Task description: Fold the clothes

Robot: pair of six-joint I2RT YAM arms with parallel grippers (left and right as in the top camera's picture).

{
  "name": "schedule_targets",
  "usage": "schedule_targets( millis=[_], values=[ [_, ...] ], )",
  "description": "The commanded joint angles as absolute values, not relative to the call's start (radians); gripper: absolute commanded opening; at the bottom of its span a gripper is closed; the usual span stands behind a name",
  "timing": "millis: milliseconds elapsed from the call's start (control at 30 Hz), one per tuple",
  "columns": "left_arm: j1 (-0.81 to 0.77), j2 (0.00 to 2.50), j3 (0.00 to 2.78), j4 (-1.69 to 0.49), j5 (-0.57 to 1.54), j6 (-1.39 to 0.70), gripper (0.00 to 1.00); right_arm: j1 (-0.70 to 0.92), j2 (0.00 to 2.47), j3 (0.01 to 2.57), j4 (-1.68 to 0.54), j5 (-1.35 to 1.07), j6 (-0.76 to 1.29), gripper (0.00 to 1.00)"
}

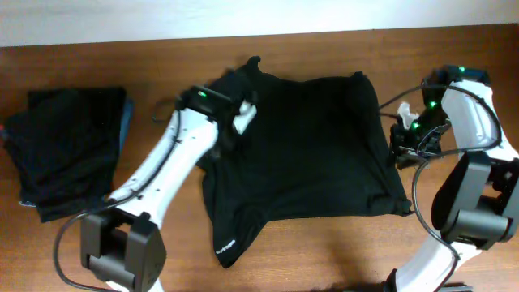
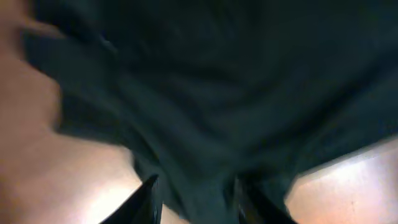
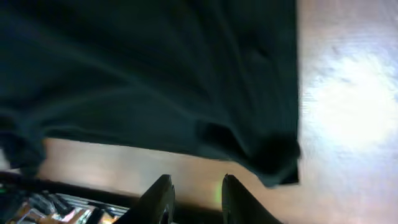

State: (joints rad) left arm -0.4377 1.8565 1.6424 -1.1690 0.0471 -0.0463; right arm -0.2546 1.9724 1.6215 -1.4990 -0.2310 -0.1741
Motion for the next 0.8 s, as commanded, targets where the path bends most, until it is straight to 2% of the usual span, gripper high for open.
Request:
schedule_targets(
  millis=[0,167,433,767],
  values=[
    [-0.342,1.864,1.65,-1.102,0.011,-0.076,0.34,-0.229,1.938,1.626,-1.448,-0.344,-0.24,0.31],
    [-0.262,1.935,1.65,-1.071,0.011,-0.075,0.26,-0.206,1.938,1.564,-1.361,-0.345,-0.236,0.31],
    [-0.246,2.073,1.65,-1.069,0.032,-0.074,0.25,-0.203,1.938,1.402,-1.209,-0.327,-0.228,0.31],
    [-0.246,2.201,1.65,-1.069,0.038,-0.074,0.26,-0.203,1.939,1.367,-1.18,-0.325,-0.228,0.31]
  ],
)
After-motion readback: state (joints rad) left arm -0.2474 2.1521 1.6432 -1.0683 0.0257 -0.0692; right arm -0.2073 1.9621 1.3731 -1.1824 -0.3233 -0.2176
